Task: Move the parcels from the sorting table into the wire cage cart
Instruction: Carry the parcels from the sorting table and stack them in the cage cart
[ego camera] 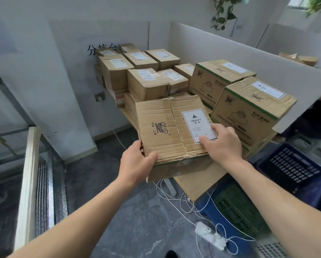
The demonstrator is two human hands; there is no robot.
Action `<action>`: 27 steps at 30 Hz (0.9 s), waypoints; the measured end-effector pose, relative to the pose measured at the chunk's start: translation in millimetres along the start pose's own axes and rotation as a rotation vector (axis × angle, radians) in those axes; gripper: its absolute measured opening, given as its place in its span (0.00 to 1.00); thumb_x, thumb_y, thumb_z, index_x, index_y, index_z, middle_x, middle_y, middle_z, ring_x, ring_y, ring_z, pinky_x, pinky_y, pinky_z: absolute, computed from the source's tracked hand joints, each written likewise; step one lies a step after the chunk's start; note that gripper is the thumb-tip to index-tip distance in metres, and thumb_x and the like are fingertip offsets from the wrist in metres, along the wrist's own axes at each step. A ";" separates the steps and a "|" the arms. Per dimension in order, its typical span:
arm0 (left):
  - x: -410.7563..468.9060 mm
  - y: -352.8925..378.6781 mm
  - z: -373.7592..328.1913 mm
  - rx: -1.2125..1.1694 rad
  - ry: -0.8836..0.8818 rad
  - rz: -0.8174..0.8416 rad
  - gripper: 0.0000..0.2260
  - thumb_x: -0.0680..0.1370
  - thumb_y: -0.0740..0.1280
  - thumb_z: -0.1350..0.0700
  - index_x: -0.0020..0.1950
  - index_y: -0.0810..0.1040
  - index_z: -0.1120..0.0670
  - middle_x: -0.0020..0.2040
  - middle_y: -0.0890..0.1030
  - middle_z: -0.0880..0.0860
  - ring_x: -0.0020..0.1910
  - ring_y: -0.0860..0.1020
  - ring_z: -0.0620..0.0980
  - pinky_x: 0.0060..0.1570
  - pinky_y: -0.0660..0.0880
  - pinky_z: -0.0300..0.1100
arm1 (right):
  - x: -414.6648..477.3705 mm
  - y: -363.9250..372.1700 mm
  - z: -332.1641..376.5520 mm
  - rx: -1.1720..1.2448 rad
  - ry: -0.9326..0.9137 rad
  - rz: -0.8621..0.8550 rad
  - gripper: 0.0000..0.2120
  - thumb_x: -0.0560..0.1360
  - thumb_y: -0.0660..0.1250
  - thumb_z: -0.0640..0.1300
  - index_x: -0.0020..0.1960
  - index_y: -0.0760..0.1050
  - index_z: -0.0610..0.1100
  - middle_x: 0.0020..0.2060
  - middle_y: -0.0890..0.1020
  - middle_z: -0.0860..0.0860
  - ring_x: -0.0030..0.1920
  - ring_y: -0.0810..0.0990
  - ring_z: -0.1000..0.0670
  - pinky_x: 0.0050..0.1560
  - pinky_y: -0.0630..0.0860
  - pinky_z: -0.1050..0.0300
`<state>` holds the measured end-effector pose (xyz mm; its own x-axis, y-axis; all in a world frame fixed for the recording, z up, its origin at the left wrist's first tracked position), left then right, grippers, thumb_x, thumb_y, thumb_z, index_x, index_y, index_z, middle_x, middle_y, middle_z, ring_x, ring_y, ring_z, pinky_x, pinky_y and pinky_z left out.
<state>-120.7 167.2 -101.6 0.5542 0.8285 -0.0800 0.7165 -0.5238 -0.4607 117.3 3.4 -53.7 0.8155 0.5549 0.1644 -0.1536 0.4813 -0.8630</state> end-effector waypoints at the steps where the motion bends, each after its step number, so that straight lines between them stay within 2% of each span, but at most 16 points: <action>1: -2.6 1.3 0.1 0.006 0.004 0.001 0.13 0.73 0.68 0.54 0.57 0.79 0.48 0.49 0.82 0.42 0.51 0.80 0.45 0.51 0.77 0.43 | -2.2 0.1 -3.6 0.004 0.004 -0.003 0.26 0.76 0.69 0.60 0.70 0.71 0.52 0.53 0.72 0.51 0.52 0.73 0.49 0.46 0.67 0.54; 6: -17.3 8.3 -5.0 0.027 0.041 0.011 0.20 0.66 0.64 0.46 0.57 0.79 0.46 0.51 0.82 0.43 0.51 0.80 0.45 0.54 0.78 0.49 | -13.0 -0.6 -17.7 0.021 0.013 -0.013 0.25 0.76 0.69 0.59 0.69 0.72 0.51 0.55 0.74 0.49 0.51 0.74 0.49 0.45 0.67 0.55; 10: -28.1 14.9 -4.7 0.023 0.053 0.003 0.19 0.66 0.63 0.46 0.56 0.79 0.45 0.51 0.82 0.42 0.51 0.80 0.44 0.55 0.78 0.50 | -21.0 -4.3 -26.0 0.033 0.019 -0.026 0.25 0.76 0.70 0.58 0.70 0.72 0.50 0.54 0.72 0.50 0.52 0.74 0.48 0.45 0.67 0.56; 14: -37.1 24.4 -3.9 0.034 0.059 0.003 0.19 0.66 0.63 0.45 0.56 0.78 0.44 0.51 0.82 0.42 0.51 0.79 0.44 0.55 0.78 0.51 | -29.1 -8.2 -36.5 0.037 0.026 -0.025 0.25 0.76 0.71 0.57 0.69 0.72 0.50 0.56 0.74 0.49 0.51 0.73 0.50 0.38 0.63 0.65; 20: -45.2 39.2 -3.2 0.031 0.067 0.026 0.17 0.67 0.63 0.45 0.56 0.78 0.42 0.52 0.81 0.41 0.52 0.79 0.43 0.55 0.78 0.50 | -37.8 -13.1 -55.7 0.050 0.063 -0.048 0.25 0.75 0.71 0.57 0.68 0.73 0.50 0.53 0.73 0.50 0.52 0.75 0.47 0.46 0.68 0.55; 27: -52.0 53.2 2.4 0.031 0.055 0.059 0.15 0.68 0.64 0.47 0.55 0.76 0.38 0.52 0.81 0.40 0.53 0.78 0.42 0.56 0.77 0.50 | -47.3 -9.6 -72.4 0.057 0.083 -0.030 0.24 0.75 0.71 0.57 0.68 0.73 0.50 0.53 0.72 0.52 0.52 0.75 0.49 0.41 0.66 0.60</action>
<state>-112.4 96.7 -124.1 0.6179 0.7840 -0.0596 0.6689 -0.5640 -0.4842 120.6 -76.5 -87.8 0.8634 0.4824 0.1479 -0.1577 0.5364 -0.8291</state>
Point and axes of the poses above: each hand's wrist, its own x-axis towards the middle knuckle, its own y-axis out of the palm, z = x × y, the point moved 9 cm from there along x, towards the middle knuckle
